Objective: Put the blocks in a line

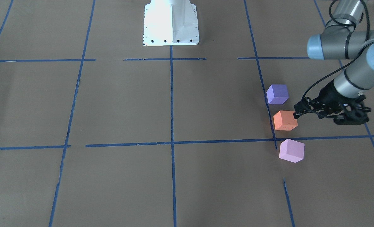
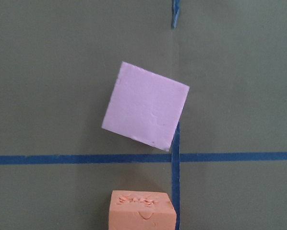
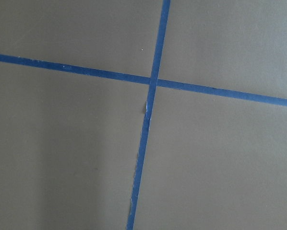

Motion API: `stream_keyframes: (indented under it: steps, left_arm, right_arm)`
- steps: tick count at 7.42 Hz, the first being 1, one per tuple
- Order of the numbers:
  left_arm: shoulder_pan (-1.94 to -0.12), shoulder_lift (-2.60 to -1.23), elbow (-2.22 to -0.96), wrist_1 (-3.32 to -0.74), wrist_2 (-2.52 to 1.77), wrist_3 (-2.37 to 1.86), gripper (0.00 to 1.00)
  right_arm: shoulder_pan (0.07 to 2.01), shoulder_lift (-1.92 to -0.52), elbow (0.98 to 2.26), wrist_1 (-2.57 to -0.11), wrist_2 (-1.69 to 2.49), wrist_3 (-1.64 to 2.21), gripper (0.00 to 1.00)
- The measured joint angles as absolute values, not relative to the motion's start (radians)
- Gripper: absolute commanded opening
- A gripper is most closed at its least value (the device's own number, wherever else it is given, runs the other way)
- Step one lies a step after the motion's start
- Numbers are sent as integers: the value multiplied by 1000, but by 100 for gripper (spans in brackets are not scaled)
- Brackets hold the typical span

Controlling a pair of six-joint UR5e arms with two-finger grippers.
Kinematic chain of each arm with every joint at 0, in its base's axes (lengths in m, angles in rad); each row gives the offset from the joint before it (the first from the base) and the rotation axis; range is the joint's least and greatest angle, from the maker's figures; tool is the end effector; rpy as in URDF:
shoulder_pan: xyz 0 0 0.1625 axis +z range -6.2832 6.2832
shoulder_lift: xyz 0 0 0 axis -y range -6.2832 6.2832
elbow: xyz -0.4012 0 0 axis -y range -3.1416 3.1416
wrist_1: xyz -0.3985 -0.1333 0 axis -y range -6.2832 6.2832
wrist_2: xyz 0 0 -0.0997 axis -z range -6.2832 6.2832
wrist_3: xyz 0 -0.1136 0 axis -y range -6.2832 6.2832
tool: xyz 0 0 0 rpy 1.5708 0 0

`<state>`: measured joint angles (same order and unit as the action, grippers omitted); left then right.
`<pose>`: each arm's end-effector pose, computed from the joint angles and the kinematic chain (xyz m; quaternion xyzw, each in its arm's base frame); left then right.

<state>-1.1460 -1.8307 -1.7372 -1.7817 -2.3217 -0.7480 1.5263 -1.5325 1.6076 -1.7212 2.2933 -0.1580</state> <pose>0.1946 -0.5656 0.3929 0.0500 0.4513 -0.0288 0.8905 0.0356 -0.5078 0.6260 -0.0151 -0.3546 -0.0812 0.9313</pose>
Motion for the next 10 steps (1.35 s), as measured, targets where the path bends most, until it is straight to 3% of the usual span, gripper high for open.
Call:
stream_keyframes:
  steps: [2,4,7,10]
  left_arm:
    - [-1336,-1784,-1809,-1626,-2374,-472,100]
    - [-1458,-1768,-1785,-1430,-2378,-102,100]
    - [-1561,-1649,-1624,-1474,-2381,186,100]
    - [-1570,-1601,-1557,-1553,-2382,213,100]
  right_arm:
    - [1526,-1533,1608,-1721,2293,-158,100]
    - [1526,-1532,1608,-1721,2293,-158,100]
    - [1526,-1532,1608,-1721,2293,-158,100]
    - [1526,-1532,1608,-1721,2293,-158,100]
